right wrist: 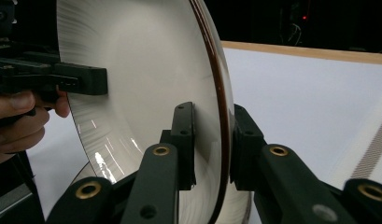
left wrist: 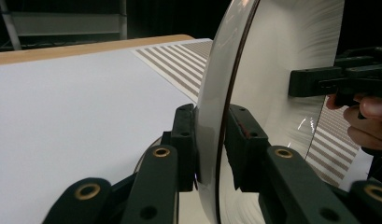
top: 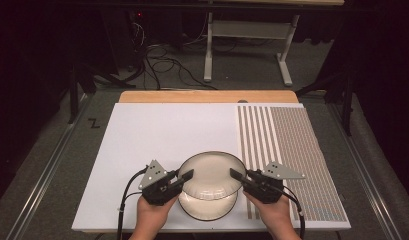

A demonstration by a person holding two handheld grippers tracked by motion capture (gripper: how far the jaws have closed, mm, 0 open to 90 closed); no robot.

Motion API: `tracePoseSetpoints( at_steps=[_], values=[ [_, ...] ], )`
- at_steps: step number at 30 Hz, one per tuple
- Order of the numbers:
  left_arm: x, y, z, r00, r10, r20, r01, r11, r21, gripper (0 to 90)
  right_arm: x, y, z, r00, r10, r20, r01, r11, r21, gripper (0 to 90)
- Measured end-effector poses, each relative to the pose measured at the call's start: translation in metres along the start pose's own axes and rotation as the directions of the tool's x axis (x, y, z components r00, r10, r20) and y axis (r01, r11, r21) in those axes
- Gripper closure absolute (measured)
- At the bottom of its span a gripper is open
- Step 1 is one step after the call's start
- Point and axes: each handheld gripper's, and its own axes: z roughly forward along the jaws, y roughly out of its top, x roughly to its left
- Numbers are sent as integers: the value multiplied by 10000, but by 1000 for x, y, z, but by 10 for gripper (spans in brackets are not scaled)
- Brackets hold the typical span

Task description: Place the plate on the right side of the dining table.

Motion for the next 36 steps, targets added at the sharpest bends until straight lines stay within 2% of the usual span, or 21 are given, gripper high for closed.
tracePoseSetpoints(
  at_steps=[3,8,12,17,28,36],
  values=[
    [-1,5,5,10000,63,76,-63,10000,16,744,-5,3,-5,9998,17,178,-15,9999,-128,767],
    [-7,16,24,9990,237,371,-237,9997,-5,744,-14,8,-18,9988,-5,487,13,9999,-162,766],
    [-14,22,37,9987,183,472,-188,9998,105,744,-22,10,-28,9968,75,794,-58,9997,-221,758],
    [-22,27,54,9983,188,552,-194,9998,97,744,-34,9,-39,9927,223,1187,-181,9992,-359,746],
    [-36,39,88,9971,207,737,-227,9994,268,743,-58,11,-59,9847,365,1702,-297,9987,-425,736],
    [-46,45,114,9957,378,850,-417,9981,447,739,-74,9,-74,9765,607,2066,-506,9973,-538,736]
  ],
)
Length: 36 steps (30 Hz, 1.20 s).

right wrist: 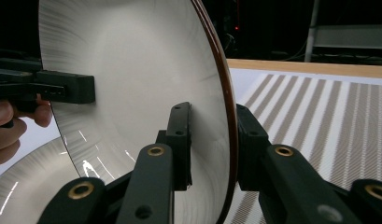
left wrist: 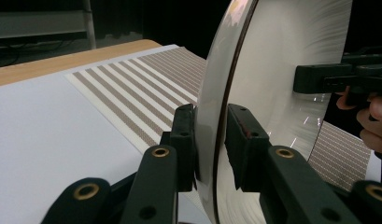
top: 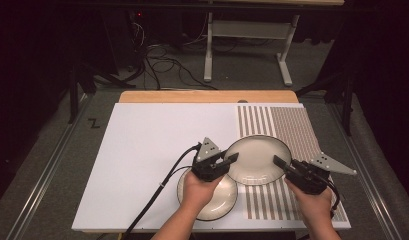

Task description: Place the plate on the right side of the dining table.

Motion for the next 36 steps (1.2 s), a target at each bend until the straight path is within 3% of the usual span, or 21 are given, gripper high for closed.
tracePoseSetpoints(
  at_steps=[15,36],
  values=[
    [-10,5,42,10000,76,-60,-73,9985,552,759,-34,1,-18,9962,133,858,-137,9999,41,744],
    [-26,12,86,9995,306,50,-310,9928,1157,772,-71,-7,-34,9884,658,1371,-676,9977,80,736]
  ],
)
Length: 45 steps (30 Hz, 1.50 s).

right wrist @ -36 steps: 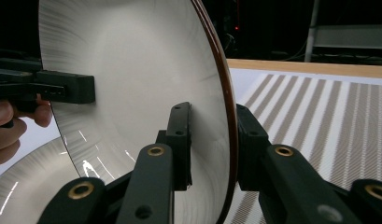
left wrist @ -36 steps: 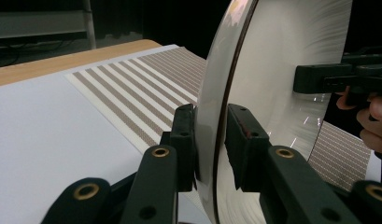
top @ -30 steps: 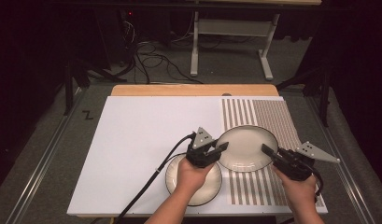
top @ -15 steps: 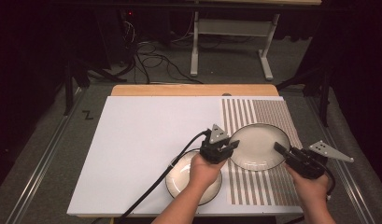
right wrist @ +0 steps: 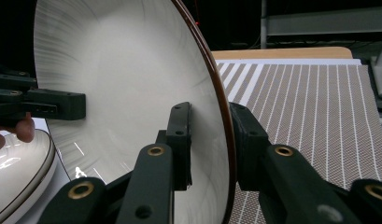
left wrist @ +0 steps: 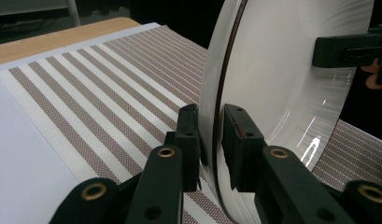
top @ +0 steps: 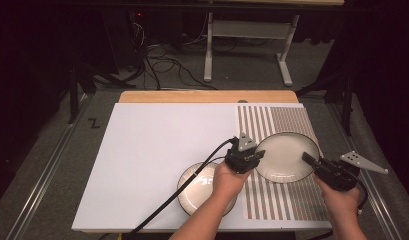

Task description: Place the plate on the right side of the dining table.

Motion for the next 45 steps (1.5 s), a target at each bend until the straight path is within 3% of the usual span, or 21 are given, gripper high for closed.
tracePoseSetpoints(
  at_steps=[6,9,16,23,34,45],
  values=[
    [1,-3,10,10000,-14,-99,16,9996,281,769,-7,-4,3,9998,162,71,-163,9998,80,736],
    [3,-5,17,9999,-142,-75,147,9975,692,768,-11,-9,7,9995,259,203,-262,9995,147,737],
    [0,-9,24,9992,196,-342,-153,9924,1219,765,-16,-23,10,9987,442,256,-446,9989,164,739],
    [0,-3,31,9984,159,-538,-94,9928,1194,759,-20,-20,11,9985,393,379,-398,9991,124,742],
    [5,-4,42,9971,152,-748,-35,9882,1530,748,-24,-21,19,9976,254,638,-272,9993,263,743],
    [5,0,47,9952,-201,-958,368,9839,1750,740,-29,-21,23,9975,171,684,-200,9990,411,747]
  ],
)
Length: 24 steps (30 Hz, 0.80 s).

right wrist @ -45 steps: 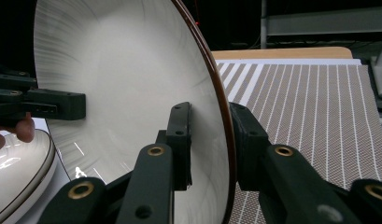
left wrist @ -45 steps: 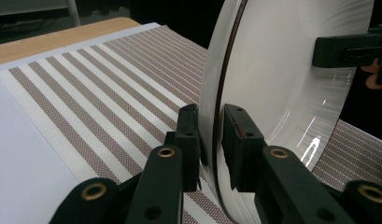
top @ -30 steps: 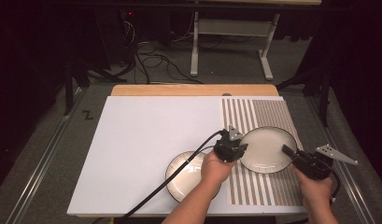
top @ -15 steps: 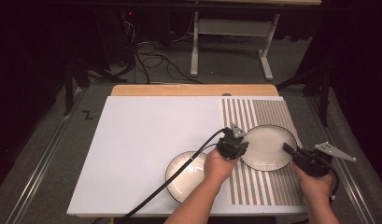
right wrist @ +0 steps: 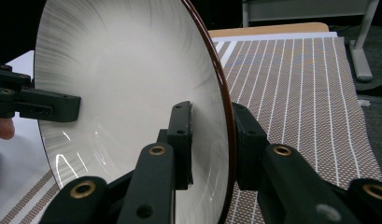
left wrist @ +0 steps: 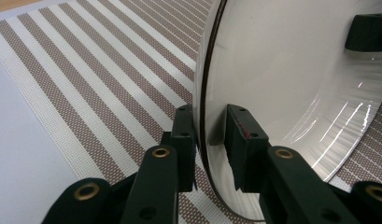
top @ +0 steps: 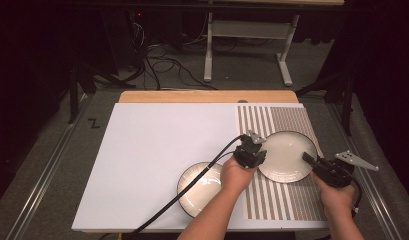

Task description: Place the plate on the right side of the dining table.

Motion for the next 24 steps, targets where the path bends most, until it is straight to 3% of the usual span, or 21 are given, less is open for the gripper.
tracePoseSetpoints(
  at_steps=[4,8,18,21,24],
  values=[
    [3,0,1,9996,-259,-59,260,9993,280,725,0,1,1,9998,-23,-200,26,9999,154,769],
    [5,0,0,9994,-235,-256,245,9989,401,711,1,1,2,9994,-120,-334,125,9998,142,789],
    [12,-5,-12,9992,-310,-254,310,9995,-8,672,4,3,0,9990,-266,-373,272,9995,155,819],
    [16,-6,-19,9991,-411,-132,406,9985,-376,674,5,3,2,9993,-352,-76,354,9989,292,814],
    [18,-6,-26,9995,-310,-113,304,9982,-512,666,1,1,3,9998,-136,-114,139,9994,321,816]
  ],
)
